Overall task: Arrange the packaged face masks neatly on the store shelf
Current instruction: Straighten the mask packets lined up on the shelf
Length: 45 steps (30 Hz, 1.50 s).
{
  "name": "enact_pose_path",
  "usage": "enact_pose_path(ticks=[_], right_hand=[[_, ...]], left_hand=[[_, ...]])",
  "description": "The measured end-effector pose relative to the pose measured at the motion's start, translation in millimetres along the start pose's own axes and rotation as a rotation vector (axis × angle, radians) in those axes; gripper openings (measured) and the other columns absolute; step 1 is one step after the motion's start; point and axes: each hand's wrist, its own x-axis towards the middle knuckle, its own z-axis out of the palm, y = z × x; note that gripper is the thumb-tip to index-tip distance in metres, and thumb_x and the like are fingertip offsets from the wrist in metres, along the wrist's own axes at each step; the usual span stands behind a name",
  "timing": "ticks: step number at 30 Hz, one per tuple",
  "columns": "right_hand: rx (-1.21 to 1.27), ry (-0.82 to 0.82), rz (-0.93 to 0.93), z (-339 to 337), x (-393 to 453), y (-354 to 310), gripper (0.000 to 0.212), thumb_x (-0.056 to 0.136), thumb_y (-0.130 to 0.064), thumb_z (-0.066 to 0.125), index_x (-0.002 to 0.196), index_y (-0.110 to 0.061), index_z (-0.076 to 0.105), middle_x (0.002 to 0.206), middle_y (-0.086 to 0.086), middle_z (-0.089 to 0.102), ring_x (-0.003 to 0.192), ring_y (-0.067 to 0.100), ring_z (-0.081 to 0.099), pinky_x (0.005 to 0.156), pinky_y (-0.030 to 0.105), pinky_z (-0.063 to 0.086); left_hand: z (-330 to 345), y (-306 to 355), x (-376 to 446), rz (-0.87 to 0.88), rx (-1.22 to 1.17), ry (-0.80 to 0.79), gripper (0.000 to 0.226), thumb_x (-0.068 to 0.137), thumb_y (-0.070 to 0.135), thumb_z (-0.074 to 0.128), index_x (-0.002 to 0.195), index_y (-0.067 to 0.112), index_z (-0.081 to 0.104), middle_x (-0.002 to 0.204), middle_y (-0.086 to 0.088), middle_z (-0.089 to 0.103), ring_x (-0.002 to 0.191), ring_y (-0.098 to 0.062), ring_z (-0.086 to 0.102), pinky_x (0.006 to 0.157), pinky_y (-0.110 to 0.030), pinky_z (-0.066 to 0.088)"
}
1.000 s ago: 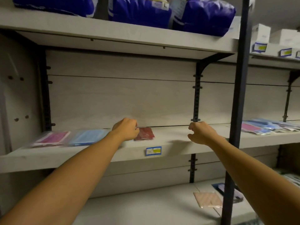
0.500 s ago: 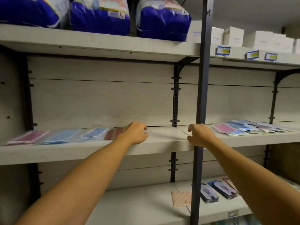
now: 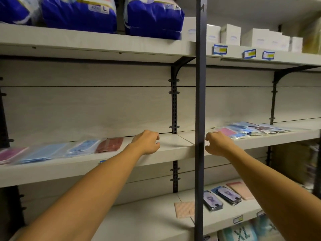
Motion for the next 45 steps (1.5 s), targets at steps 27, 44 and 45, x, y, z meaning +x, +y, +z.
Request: enact_pose_path(ticks=[27, 44, 45], right_hand=[[-0.06, -0.137, 0.005, -3, 26, 275, 0.037, 0.09, -0.023, 0.061, 0.125, -0.012, 0.057, 0.117, 0.009, 0.064, 0.094, 0.023, 0.058, 0.071, 0.028, 0.047], [-0.094, -0.03, 0.073, 15, 151, 402, 0.032, 0.087, -0.023, 0.065, 0.116, -0.011, 0.06, 0.104, 0.01, 0.064, 0.087, 0.026, 0.061, 0.076, 0.036, 0.057], [-0.104, -0.015, 0.079, 16, 159, 411, 0.034, 0.087, -0.024, 0.064, 0.117, -0.01, 0.06, 0.106, 0.012, 0.065, 0.089, 0.028, 0.062, 0.079, 0.039, 0.058]], left_hand=[[36, 245, 73, -0.192, 0.362, 0.088, 0.024, 0.092, 0.027, 0.048, 0.071, 0.016, 0.049, 0.07, -0.002, 0.048, 0.069, -0.025, 0.056, 0.061, -0.03, 0.048], [107, 306, 272, -0.006, 0.121, 0.012, 0.027, 0.09, 0.032, 0.054, 0.104, 0.017, 0.071, 0.108, -0.005, 0.067, 0.095, -0.027, 0.064, 0.083, -0.035, 0.055], [111, 308, 284, -0.006, 0.112, 0.013, 0.026, 0.09, 0.032, 0.054, 0.105, 0.018, 0.071, 0.11, -0.005, 0.067, 0.096, -0.028, 0.063, 0.084, -0.035, 0.055]])
